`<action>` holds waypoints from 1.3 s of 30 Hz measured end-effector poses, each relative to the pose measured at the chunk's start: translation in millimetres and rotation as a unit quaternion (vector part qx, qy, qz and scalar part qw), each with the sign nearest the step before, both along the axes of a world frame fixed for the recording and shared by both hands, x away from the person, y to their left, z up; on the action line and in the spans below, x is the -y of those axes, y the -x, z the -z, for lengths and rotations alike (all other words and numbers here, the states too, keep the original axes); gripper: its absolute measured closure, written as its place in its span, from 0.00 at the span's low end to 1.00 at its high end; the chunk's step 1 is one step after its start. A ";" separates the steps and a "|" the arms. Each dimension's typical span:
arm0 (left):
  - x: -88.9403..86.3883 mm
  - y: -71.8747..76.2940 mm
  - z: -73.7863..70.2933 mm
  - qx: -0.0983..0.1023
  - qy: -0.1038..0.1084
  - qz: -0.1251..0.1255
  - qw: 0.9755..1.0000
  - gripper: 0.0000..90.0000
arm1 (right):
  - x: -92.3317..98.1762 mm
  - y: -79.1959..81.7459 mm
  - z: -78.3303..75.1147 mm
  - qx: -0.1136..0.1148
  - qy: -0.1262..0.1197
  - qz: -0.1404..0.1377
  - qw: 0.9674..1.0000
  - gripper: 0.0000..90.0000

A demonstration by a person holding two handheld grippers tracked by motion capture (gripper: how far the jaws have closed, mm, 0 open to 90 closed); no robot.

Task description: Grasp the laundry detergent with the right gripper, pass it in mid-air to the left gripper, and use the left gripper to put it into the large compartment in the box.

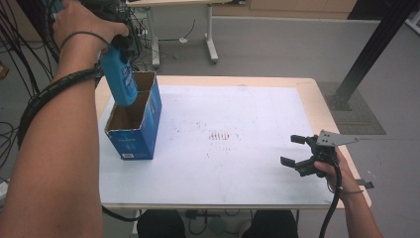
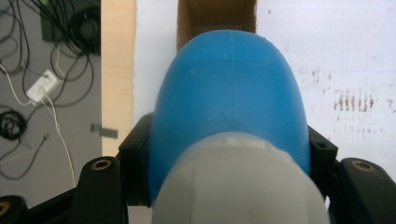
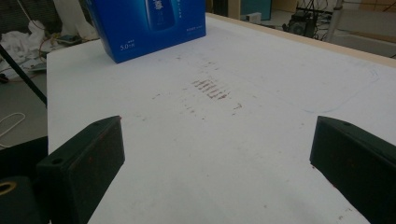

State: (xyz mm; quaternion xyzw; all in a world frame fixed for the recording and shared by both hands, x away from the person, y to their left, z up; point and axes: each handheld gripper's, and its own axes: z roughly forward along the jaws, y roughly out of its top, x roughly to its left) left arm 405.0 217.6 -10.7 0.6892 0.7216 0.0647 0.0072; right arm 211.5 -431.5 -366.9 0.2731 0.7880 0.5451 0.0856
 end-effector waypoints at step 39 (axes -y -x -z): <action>-22.9 -18.3 65.9 -0.061 0.026 0.002 0.998 0.42 | -2.9 -2.7 4.2 -0.005 0.004 0.001 1.000 0.03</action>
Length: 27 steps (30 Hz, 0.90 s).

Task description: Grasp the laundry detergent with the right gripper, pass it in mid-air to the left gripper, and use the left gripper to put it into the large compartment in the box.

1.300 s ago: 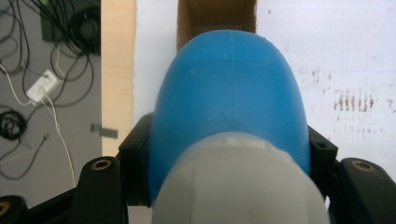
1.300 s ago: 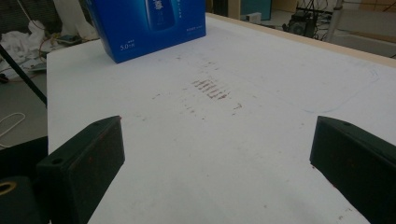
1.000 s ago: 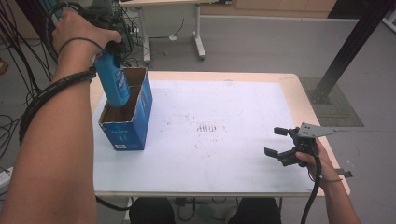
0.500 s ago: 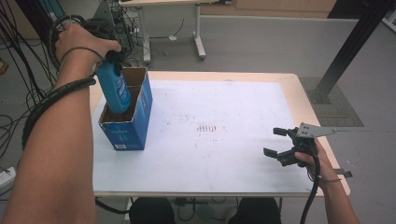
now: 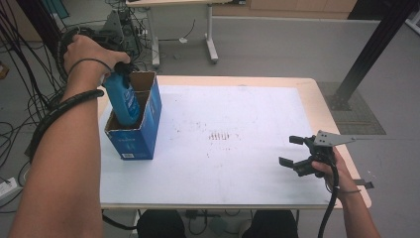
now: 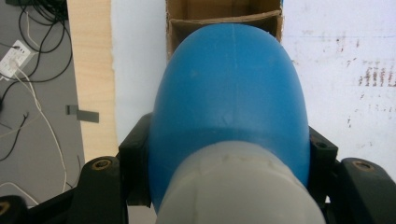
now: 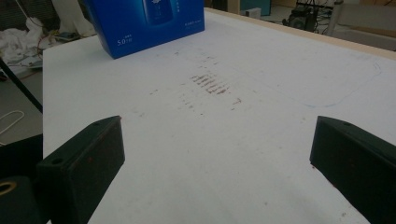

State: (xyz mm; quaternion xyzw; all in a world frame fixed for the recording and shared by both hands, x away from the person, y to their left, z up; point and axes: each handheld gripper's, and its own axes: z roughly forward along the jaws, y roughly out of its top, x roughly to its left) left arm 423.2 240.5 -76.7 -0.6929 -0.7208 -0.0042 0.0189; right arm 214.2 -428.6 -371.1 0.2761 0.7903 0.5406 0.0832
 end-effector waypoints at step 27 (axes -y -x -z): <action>-0.9 -5.4 37.0 -0.027 0.006 0.007 1.000 0.42 | -0.9 1.5 4.5 -0.006 0.005 0.001 1.000 0.03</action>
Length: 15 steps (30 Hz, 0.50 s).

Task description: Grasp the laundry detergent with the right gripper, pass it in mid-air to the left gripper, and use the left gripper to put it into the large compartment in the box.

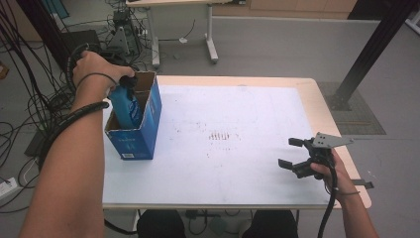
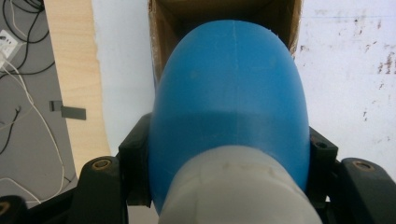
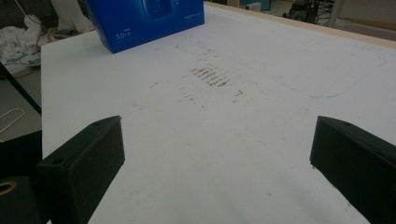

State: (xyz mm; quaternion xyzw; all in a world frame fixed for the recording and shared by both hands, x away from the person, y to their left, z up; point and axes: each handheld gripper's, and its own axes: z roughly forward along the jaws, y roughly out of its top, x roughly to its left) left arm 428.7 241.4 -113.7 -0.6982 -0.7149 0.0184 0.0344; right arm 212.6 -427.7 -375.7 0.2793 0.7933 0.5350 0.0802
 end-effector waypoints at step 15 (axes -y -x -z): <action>0.7 0.2 19.6 -0.008 0.000 0.000 1.000 0.42 | -0.4 0.3 3.3 -0.004 -0.001 0.001 1.000 0.03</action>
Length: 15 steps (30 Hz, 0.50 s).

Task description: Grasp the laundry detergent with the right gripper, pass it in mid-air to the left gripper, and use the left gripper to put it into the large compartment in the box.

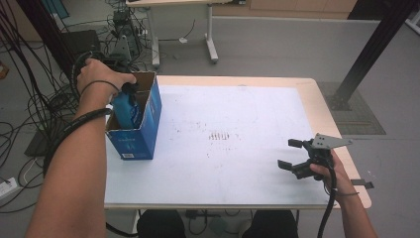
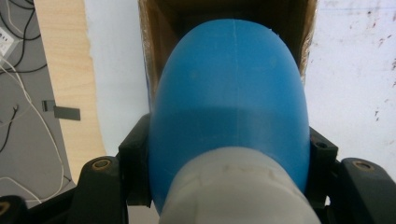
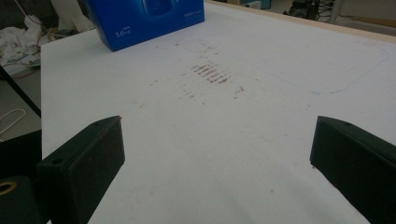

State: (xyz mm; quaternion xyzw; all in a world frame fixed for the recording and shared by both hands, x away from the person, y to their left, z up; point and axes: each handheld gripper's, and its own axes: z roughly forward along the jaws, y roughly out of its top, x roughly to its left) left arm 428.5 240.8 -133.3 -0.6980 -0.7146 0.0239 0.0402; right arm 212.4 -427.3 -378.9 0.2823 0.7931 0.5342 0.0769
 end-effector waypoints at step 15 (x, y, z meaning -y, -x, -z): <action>-2.8 1.6 20.5 -0.007 0.007 0.000 1.000 0.42 | -2.7 -0.7 0.4 -0.002 0.000 -0.002 1.000 0.03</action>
